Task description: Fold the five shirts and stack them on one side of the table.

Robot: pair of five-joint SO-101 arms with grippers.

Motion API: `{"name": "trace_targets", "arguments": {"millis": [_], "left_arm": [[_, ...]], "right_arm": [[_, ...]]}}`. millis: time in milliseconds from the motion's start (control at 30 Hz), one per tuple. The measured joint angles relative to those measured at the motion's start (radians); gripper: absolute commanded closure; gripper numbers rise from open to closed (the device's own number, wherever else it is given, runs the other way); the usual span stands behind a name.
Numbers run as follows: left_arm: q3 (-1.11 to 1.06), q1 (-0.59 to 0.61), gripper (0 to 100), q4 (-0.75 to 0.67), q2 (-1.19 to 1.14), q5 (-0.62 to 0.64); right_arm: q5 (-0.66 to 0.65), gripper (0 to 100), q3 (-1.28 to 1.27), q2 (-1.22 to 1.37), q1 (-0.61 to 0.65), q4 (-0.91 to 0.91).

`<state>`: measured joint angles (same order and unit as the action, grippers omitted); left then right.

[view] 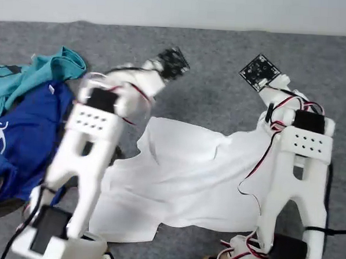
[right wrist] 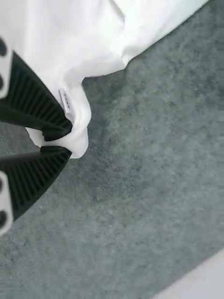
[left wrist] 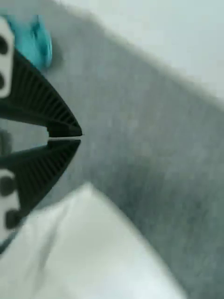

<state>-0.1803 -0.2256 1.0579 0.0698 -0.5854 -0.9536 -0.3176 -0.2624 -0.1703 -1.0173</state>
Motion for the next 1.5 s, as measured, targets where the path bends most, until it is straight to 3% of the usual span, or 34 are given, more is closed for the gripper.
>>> {"name": "trace_targets", "arguments": {"millis": [300, 533, 733, 900, 1133, 1500], "left_arm": [[0.048, -0.13, 81, 0.095, -0.218, 0.173], [0.224, -0.173, 80, 0.203, -0.48, 0.193], [0.468, -0.172, 80, 0.404, -0.654, 0.193], [0.609, -0.172, 81, 0.54, -0.7, 0.193], [0.635, -0.172, 81, 0.643, -0.701, 0.186], [0.635, -0.109, 81, 0.655, -0.761, 0.17]], "right_arm": [[0.037, 98.8, -0.028, 0.0, -0.029, -0.003], [0.04, 98.8, -0.028, 0.0, -0.029, -0.018], [0.04, 98.8, -0.028, 0.0, -0.035, -0.018], [0.04, 98.8, -0.028, 0.0, -0.037, -0.018], [0.04, 98.8, -0.028, -0.002, -0.037, -0.018], [0.04, 98.8, -0.028, -0.014, -0.037, -0.018]]}}
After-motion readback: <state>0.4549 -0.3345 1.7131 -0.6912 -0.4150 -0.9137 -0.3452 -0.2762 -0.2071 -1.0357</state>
